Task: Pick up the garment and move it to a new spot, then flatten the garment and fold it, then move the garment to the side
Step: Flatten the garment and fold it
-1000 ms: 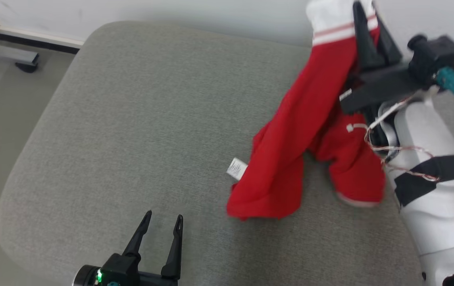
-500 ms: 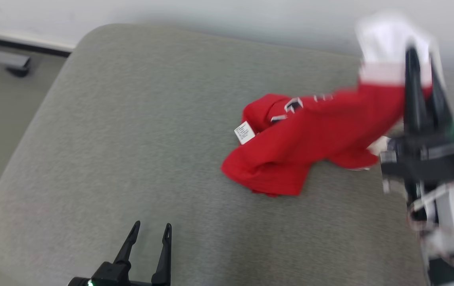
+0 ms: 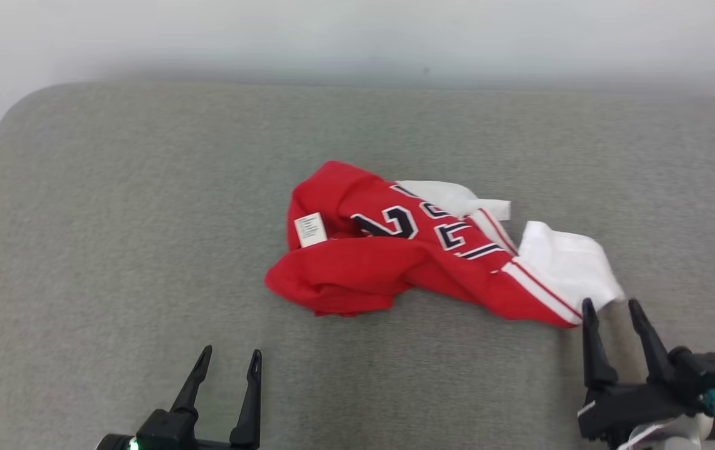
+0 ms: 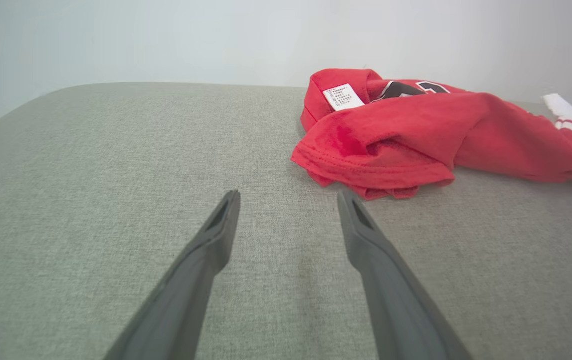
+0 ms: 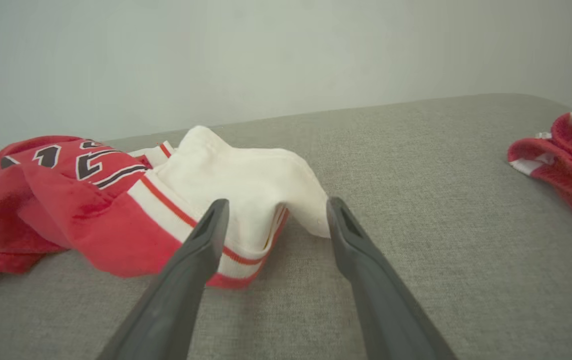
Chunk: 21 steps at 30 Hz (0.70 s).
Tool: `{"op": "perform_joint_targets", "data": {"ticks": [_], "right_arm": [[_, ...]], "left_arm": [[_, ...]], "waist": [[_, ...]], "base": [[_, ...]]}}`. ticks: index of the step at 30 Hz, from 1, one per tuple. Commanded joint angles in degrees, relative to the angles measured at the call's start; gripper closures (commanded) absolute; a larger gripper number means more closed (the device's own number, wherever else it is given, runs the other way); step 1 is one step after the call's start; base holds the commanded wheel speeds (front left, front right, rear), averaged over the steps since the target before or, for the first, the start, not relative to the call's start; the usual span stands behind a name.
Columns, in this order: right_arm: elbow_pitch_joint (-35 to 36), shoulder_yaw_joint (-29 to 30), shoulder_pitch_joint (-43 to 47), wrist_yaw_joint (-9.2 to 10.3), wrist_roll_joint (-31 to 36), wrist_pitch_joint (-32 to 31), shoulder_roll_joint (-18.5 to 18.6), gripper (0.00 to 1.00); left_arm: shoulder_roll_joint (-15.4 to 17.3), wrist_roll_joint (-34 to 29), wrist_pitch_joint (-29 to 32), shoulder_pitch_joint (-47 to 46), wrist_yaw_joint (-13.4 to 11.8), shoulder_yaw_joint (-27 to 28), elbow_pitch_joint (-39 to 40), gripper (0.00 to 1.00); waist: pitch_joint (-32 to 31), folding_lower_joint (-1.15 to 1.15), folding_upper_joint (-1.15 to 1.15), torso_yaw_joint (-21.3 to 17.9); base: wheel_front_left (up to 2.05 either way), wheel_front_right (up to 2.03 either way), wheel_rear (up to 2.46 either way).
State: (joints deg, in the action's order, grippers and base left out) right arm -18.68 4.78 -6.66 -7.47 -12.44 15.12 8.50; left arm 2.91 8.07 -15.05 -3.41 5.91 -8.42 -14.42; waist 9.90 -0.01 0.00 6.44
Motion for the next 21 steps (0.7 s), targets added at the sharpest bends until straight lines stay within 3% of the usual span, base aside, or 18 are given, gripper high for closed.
{"op": "perform_joint_targets", "data": {"ticks": [1, 11, 21], "right_arm": [[0.04, 0.07, -1.53, -0.03, -0.11, -0.02, -0.23, 0.00], [-0.84, -2.76, -6.99, -0.03, -0.41, -0.02, -0.85, 0.00], [-14.66, -10.55, -17.63, -0.03, -1.70, -0.02, 2.20, 0.00]], "left_arm": [[0.00, -0.09, -0.18, 0.86, 0.02, 0.29, -0.31, 0.00], [-0.01, 0.82, -0.18, 0.91, 0.21, -0.11, -0.89, 0.00], [-0.02, 1.35, -0.18, 0.18, -0.05, -0.73, -0.99, 0.00]], "waist": [[-1.35, 0.01, 0.00, -2.14], [-1.93, 0.01, 0.00, -2.23], [-0.74, 0.01, 0.00, -1.30]], "base": [[0.00, 0.00, 0.00], [0.00, 0.00, 0.00], [0.00, 0.00, 0.00]]}}
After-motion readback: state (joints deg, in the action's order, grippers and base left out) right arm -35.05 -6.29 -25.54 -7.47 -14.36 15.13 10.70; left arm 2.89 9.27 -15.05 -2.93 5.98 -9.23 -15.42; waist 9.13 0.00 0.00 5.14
